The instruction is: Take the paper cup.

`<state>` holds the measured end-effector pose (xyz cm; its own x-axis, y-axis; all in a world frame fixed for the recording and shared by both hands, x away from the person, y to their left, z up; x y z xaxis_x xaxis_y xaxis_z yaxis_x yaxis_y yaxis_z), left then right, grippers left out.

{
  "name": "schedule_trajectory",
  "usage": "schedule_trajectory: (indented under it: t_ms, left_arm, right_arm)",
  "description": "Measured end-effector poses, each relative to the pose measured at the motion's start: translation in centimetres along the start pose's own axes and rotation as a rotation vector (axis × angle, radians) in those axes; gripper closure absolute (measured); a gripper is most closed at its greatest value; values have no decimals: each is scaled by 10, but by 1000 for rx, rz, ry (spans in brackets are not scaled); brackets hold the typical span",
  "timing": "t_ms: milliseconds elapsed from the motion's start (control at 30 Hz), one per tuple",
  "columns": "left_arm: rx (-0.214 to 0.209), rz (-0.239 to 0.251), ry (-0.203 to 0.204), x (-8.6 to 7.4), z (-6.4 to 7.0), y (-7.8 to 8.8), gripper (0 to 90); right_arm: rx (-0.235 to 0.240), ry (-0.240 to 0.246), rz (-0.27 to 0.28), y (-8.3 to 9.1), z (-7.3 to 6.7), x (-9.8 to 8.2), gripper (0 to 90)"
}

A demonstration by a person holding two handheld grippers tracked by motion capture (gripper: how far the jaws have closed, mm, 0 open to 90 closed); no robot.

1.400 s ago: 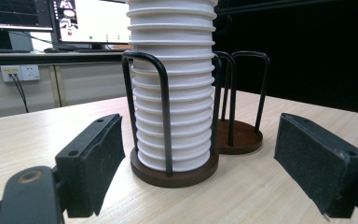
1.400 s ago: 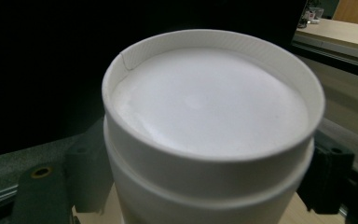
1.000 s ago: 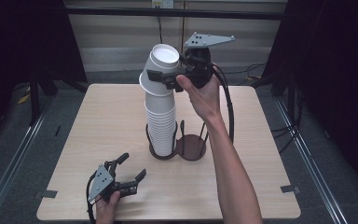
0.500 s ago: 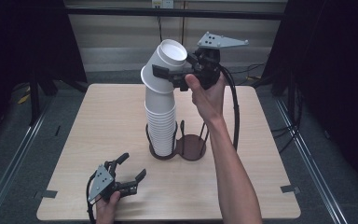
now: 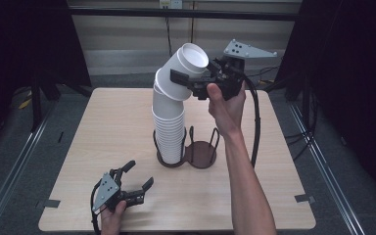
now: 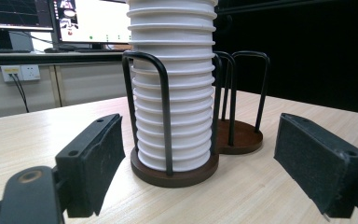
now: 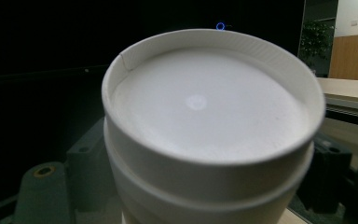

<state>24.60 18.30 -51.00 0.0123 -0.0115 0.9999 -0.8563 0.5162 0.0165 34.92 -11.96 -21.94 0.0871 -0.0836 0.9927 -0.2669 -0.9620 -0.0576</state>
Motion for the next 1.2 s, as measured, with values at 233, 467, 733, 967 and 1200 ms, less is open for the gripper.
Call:
schedule_trajectory:
  t_ms: [233, 467, 733, 967, 1200]
  left_arm:
    - [-1, -3, 3, 0, 0, 0, 157]
    - [-6, -4, 3, 0, 2, -1, 156]
    - [-58, -7, 13, 0, 3, 0, 158]
    - [-33, -23, -8, 1, 2, 0, 168]
    - [-65, -55, 24, 2, 0, -3, 164]
  right_arm:
    - [-15, 8, 4, 16, -7, -1, 206]
    - [-35, 13, -17, 31, -12, -1, 207]
    - [-39, 13, -37, 43, -16, -9, 206]
    - [-49, -8, -58, 55, -16, -28, 207]
    - [-34, -1, -78, 55, -22, -40, 208]
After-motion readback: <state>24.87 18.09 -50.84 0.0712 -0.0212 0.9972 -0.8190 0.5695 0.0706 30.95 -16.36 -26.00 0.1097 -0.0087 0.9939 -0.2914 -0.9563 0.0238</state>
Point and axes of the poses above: each handheld gripper's, and its own axes: y roughly backward along the jaws, x roughly out of its top, z roughly to its right, the point moved 1 cm from there along -y, roughly forward along the jaws, and after that the axes turned 15 degrees about x, right-handed, at the moved point
